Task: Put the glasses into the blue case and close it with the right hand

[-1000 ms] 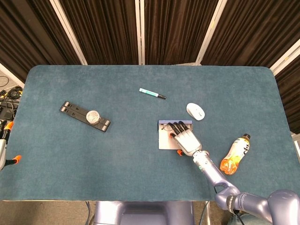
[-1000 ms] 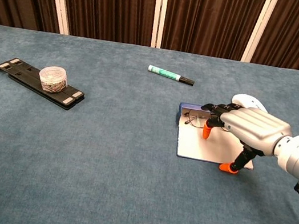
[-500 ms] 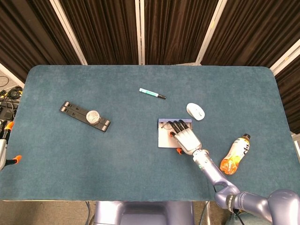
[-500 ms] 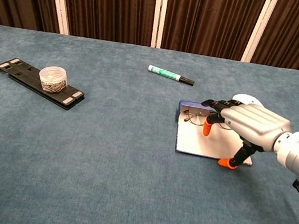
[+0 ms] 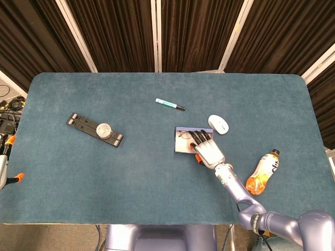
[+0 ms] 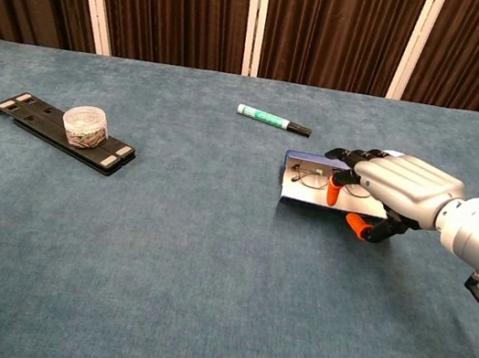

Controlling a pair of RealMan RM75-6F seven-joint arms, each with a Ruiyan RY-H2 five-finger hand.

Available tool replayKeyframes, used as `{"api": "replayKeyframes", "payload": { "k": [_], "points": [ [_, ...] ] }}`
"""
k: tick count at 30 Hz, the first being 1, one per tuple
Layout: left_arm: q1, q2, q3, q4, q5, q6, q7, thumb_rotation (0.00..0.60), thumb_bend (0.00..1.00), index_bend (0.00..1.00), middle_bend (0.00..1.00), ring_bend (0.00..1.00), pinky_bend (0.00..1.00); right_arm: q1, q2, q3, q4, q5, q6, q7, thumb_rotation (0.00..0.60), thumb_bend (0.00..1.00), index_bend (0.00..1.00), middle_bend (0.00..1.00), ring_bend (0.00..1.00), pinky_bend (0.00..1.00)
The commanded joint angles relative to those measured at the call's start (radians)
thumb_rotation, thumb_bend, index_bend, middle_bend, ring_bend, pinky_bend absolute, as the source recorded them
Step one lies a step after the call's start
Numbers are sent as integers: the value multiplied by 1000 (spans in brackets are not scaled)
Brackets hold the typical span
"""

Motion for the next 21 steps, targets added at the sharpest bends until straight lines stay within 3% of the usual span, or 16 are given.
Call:
{"api": "replayKeyframes", "payload": {
  "k": [1,13,21],
  "points": [
    [0,0,0,0,-1,0,0,600,0,0,0,0,0,2,-4,2,6,4,-4,-1,600,482,399,0,0,0],
    [-1,-2,0,3,-5,-1,3,600,0,0,0,0,0,13,-38,14,68,19,-16,9,600,481,448,0,0,0],
    [-1,-1,0,2,-4,-1,1,600,0,0,0,0,0,1,-23,-1,61,-18,19,56,600,481,564,9,0,0]
  ]
}}
